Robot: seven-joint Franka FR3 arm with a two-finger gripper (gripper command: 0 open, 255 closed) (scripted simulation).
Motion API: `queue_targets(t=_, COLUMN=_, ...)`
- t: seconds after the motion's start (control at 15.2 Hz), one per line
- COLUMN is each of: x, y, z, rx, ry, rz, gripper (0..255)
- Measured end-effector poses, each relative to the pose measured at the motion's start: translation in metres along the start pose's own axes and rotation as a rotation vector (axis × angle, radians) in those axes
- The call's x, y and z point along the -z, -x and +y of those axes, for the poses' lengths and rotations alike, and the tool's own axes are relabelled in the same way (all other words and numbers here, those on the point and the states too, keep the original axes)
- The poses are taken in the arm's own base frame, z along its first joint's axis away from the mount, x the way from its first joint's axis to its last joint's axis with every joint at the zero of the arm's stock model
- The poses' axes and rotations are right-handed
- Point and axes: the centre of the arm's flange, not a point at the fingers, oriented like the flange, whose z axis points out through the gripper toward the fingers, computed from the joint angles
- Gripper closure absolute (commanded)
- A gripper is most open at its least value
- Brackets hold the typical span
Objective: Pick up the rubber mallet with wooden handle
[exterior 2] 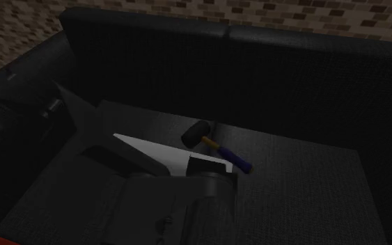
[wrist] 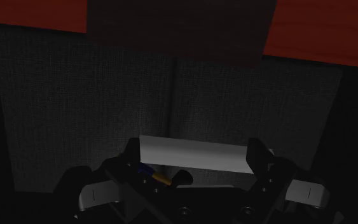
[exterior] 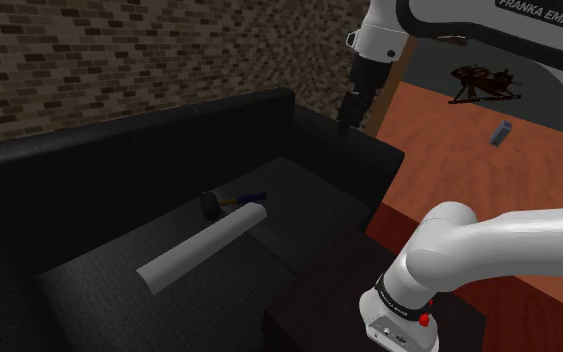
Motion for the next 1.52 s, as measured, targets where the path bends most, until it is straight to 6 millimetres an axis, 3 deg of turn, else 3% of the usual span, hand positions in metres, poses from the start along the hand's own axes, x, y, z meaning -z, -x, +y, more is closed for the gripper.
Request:
queue_targets(t=0.13, x=-0.005, y=-0.003, z=0.002, rx=0.009, ry=0.002, rz=-0.001, gripper=0)
queue_targets(t=0.33, x=-0.032, y=-0.019, z=0.013, rx=0.06, ry=0.01, rz=-0.008, gripper=0)
queue_targets(t=0.59, x=-0.067, y=-0.055, z=0.027, rx=0.14, ry=0.024, rz=-0.017, gripper=0)
queue_targets(t=1.52, x=-0.212, y=-0.163, z=0.063, rx=0.424, ry=0.075, rz=-0.046, gripper=0)
